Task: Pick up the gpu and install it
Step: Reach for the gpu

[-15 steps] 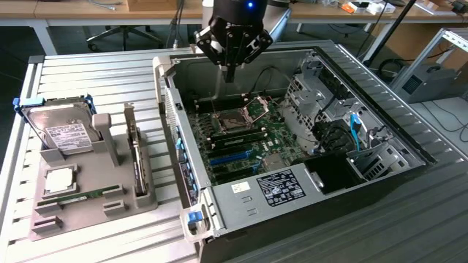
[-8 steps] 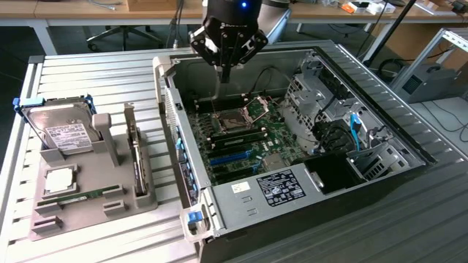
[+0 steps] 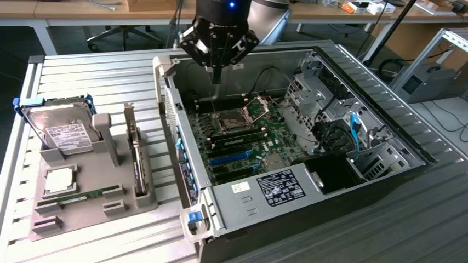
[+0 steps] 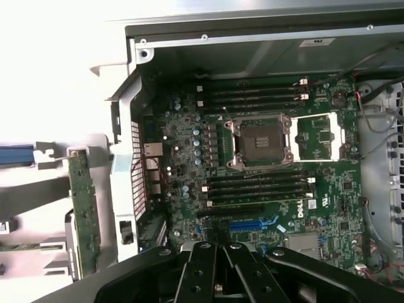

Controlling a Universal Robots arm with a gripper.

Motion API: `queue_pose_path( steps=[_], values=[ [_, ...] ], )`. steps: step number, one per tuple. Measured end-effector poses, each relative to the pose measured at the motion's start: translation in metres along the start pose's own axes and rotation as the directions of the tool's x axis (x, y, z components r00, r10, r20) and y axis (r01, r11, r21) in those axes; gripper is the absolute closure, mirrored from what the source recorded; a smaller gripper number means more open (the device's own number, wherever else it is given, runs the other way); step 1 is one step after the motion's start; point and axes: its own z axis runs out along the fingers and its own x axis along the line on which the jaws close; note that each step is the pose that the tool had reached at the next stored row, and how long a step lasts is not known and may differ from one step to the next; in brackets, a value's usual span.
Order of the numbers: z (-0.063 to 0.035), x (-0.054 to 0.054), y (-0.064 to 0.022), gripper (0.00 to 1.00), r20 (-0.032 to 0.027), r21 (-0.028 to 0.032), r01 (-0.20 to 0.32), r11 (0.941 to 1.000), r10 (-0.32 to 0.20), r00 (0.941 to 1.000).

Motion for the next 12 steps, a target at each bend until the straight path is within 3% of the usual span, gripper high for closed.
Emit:
queue_pose_path(
  steps=[8,12],
  values=[
    [-0.0005,0.02,-0.0012,0.89,0.0,0.0,0.0,1.0,0.0,1.0],
    [-0.0009,0.038,-0.0022,0.89,0.0,0.0,0.0,1.0,0.0,1.0]
  ],
)
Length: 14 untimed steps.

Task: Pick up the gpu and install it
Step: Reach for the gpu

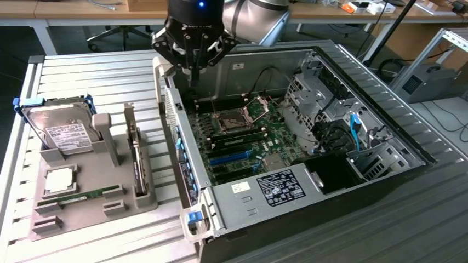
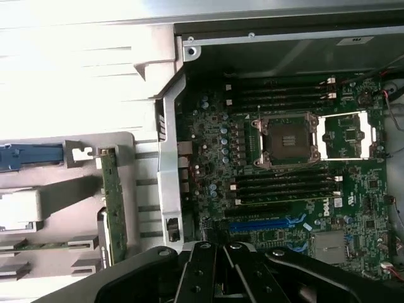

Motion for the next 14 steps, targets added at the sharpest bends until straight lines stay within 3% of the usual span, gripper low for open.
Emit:
queue_pose_path(
  steps=[7,14],
  values=[
    [-0.0007,0.028,-0.0011,0.89,0.0,0.0,0.0,1.0,0.0,1.0],
    [-0.0011,0.045,-0.0016,0.89,-0.0001,0.0001,0.0,1.0,0.0,1.0]
  ],
)
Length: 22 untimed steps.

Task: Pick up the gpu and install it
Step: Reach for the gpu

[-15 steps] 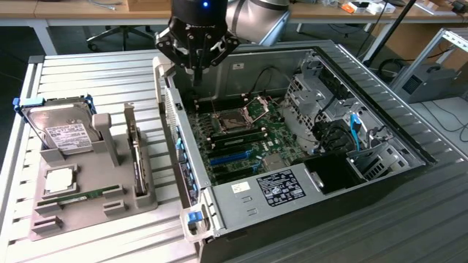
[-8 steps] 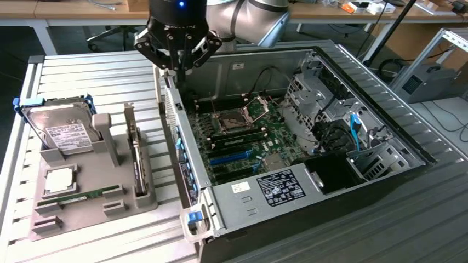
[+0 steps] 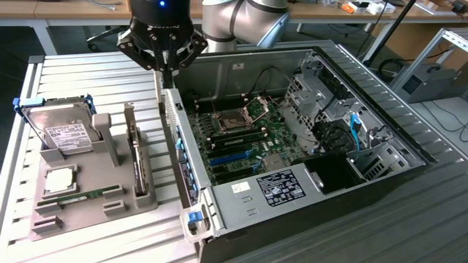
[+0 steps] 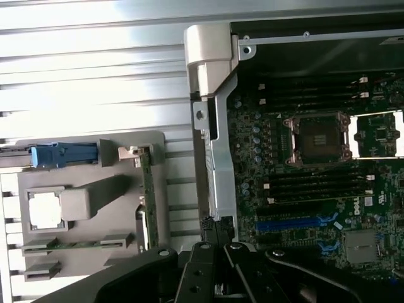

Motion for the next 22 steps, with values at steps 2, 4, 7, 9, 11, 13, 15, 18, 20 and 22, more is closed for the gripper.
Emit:
queue_pose_path(
  steps=[2,4,7,9,11,13,15,18,20,22],
  values=[
    [-0.0002,0.007,-0.0002,0.89,0.0,0.0,0.0,1.0,0.0,1.0],
    [-0.0002,0.011,-0.0003,0.89,0.0001,-0.0001,0.0,1.0,0.0,1.0],
    [-0.0004,0.02,-0.0007,0.89,0.0001,-0.0001,0.0,1.0,0.0,1.0],
    [-0.0006,0.026,-0.0009,0.89,0.0,0.0,0.0,1.0,0.0,1.0],
    [-0.0007,0.03,-0.001,0.89,0.0001,0.0,0.0,1.0,0.0,1.0],
    [-0.0008,0.035,-0.0012,0.89,0.0,0.0,0.0,1.0,0.0,1.0],
    [-0.0009,0.04,-0.0013,0.89,0.0001,-0.0001,0.0,1.0,0.0,1.0],
    [-0.0012,0.052,-0.0016,0.89,0.0,0.0,0.0,1.0,0.0,1.0],
    [-0.0013,0.057,-0.0017,0.89,0.0,0.0,0.0,1.0,0.0,1.0],
    [-0.0015,0.062,-0.0018,0.89,0.0,0.0,0.0,1.0,0.0,1.0]
  ],
)
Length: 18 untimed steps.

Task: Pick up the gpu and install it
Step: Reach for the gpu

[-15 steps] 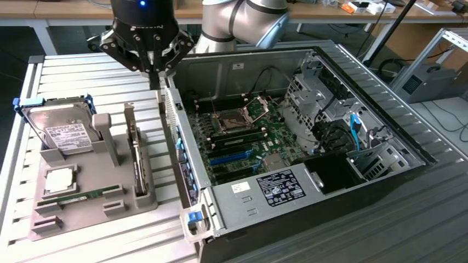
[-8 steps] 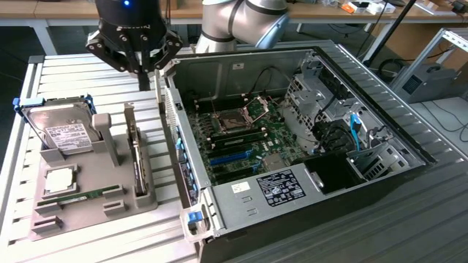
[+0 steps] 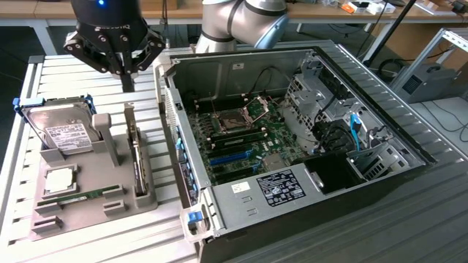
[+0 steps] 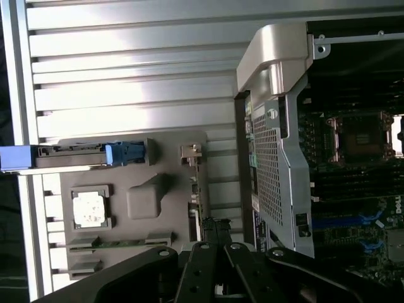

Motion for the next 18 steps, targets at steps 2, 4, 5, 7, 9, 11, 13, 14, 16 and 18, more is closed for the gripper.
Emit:
queue_pose_path(
  steps=[2,4,5,7,9,11,13,14,16,18],
  values=[
    [0.0,0.004,-0.0001,0.89,0.0001,-0.0001,0.0,1.0,0.0,1.0],
    [-0.0002,0.008,-0.0002,0.89,0.0,0.0,0.0,1.0,0.0,1.0],
    [-0.0002,0.01,-0.0003,0.89,0.0,0.0,0.0,1.0,0.0,1.0],
    [-0.0003,0.014,-0.0006,0.89,0.0001,0.0,0.0,1.0,0.0,1.0],
    [-0.0003,0.015,-0.0007,0.89,0.0001,0.0,0.0,1.0,0.0,1.0],
    [-0.0003,0.015,-0.0007,0.89,0.0,0.0,0.0,1.0,0.0,1.0],
    [-0.0003,0.015,-0.0008,0.89,0.0,0.0,0.0,1.0,0.0,1.0],
    [-0.0004,0.015,-0.001,0.89,0.0,0.0,0.0,1.0,0.0,1.0],
    [-0.0004,0.016,-0.0024,0.89,-0.0001,0.0,0.0,1.0,0.0,1.0],
    [-0.0005,0.016,-0.0055,0.89,0.0001,-0.0001,0.0,1.0,0.0,1.0]
  ],
)
